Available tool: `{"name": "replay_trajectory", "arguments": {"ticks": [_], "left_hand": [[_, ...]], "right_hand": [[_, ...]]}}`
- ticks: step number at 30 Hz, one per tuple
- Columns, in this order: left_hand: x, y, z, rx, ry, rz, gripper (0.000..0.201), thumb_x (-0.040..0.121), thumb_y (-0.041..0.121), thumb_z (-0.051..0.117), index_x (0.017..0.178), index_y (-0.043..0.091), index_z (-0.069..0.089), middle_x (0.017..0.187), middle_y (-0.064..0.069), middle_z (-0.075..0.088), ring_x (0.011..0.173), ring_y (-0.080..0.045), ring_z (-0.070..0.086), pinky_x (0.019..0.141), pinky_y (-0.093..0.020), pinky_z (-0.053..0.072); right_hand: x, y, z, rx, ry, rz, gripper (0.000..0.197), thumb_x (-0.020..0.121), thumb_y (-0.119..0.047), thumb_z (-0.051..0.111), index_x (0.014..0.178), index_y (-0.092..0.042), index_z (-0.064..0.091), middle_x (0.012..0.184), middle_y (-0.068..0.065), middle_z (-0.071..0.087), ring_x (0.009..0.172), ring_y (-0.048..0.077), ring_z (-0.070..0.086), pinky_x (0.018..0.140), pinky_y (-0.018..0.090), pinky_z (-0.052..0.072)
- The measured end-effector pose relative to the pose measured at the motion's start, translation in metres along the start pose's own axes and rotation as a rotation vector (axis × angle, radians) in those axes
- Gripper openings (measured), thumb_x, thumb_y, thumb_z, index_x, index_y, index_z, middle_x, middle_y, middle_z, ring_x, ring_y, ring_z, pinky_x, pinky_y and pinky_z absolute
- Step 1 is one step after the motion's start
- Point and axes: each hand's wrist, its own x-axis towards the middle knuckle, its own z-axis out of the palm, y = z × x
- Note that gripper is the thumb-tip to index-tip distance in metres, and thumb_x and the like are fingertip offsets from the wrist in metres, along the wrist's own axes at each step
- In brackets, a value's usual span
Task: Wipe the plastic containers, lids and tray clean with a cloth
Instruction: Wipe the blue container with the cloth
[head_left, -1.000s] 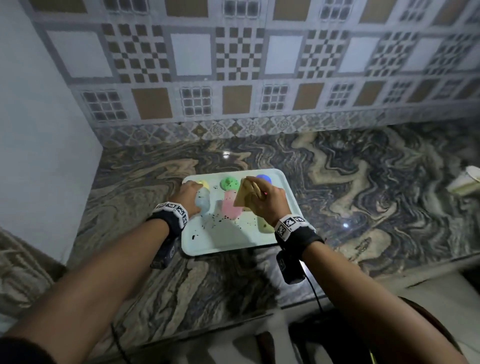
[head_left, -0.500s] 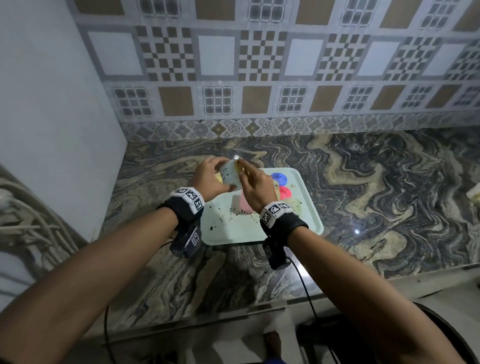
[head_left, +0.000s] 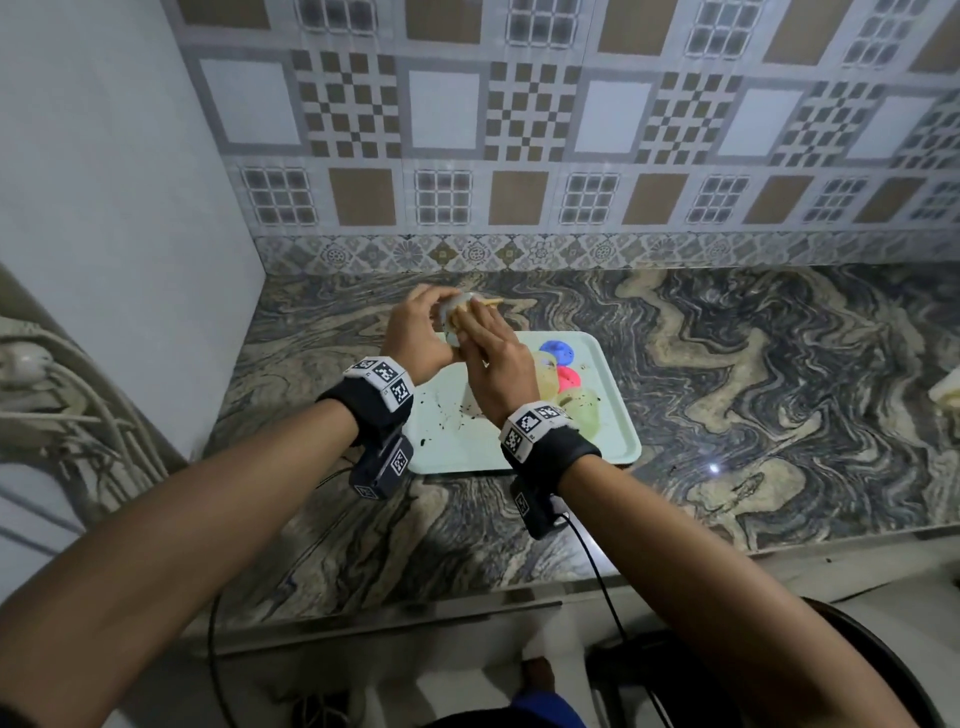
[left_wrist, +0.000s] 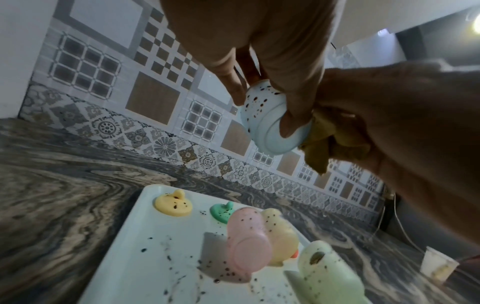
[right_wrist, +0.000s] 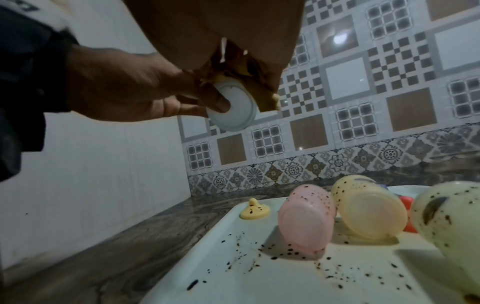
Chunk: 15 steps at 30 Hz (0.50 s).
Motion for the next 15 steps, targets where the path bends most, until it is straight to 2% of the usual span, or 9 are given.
{"name": "replay_trajectory", "arguments": {"ticks": [1,3,5,8,11,12,15], "left_hand": [[0.0,0.003,0.002,-0.017,0.013,0.005,0.066,0.051,0.028,0.082,0.113,0.015,0.064,0.111,-0.004,0.06,0.094,-0.02,0.065,0.081,-0.04,0.057],[0.0,0.008,0.005,-0.038,0.028,0.013,0.064,0.052,0.024,0.084,0.112,0.014,0.064,0.109,-0.003,0.059,0.095,-0.018,0.064,0.082,-0.038,0.057],[0.0,0.011,0.007,-0.063,0.039,0.033,0.065,0.053,0.015,0.088,0.113,0.012,0.063,0.11,-0.004,0.058,0.096,-0.017,0.063,0.082,-0.036,0.058],[0.003,0.016,0.009,-0.108,0.059,0.056,0.07,0.052,0.016,0.09,0.115,0.012,0.06,0.112,-0.004,0.058,0.1,-0.016,0.061,0.081,-0.033,0.059],[0.007,0.022,0.013,-0.137,0.061,0.022,0.075,0.053,0.013,0.091,0.118,0.008,0.053,0.113,-0.005,0.057,0.099,-0.013,0.059,0.083,-0.03,0.059],[0.009,0.026,0.016,-0.14,0.05,0.014,0.076,0.055,0.01,0.091,0.118,0.006,0.05,0.113,-0.005,0.057,0.099,-0.012,0.059,0.083,-0.029,0.058],[0.021,0.042,0.027,-0.037,-0.004,0.017,0.076,0.062,0.01,0.087,0.128,0.009,0.048,0.117,-0.008,0.061,0.097,-0.019,0.06,0.074,-0.025,0.052]], "right_hand": [[-0.001,0.002,0.0,0.012,0.006,0.005,0.038,0.1,-0.018,0.05,0.137,-0.017,0.056,0.15,0.006,0.045,0.141,0.023,0.039,0.111,0.028,0.034],[0.001,0.003,-0.003,0.069,0.046,0.055,0.04,0.1,-0.015,0.05,0.139,-0.018,0.053,0.154,0.002,0.04,0.142,0.02,0.037,0.113,0.027,0.033],[0.006,0.005,-0.009,0.127,0.078,0.089,0.04,0.099,-0.014,0.05,0.139,-0.018,0.053,0.153,0.001,0.041,0.14,0.017,0.039,0.113,0.028,0.034],[0.015,0.007,-0.015,0.253,0.108,0.132,0.04,0.101,-0.017,0.048,0.14,-0.017,0.051,0.15,0.003,0.045,0.141,0.014,0.038,0.117,0.033,0.032],[0.028,0.008,-0.024,0.507,0.182,0.341,0.039,0.102,-0.019,0.047,0.14,-0.016,0.052,0.143,0.003,0.053,0.133,0.012,0.047,0.112,0.039,0.04],[0.034,0.01,-0.028,0.55,0.182,0.368,0.039,0.101,-0.018,0.048,0.14,-0.016,0.052,0.142,0.004,0.053,0.131,0.012,0.049,0.111,0.039,0.042],[0.04,0.019,-0.033,0.387,0.1,0.21,0.042,0.097,-0.018,0.049,0.14,-0.018,0.053,0.15,0.005,0.046,0.139,0.01,0.039,0.116,0.039,0.036]]}}
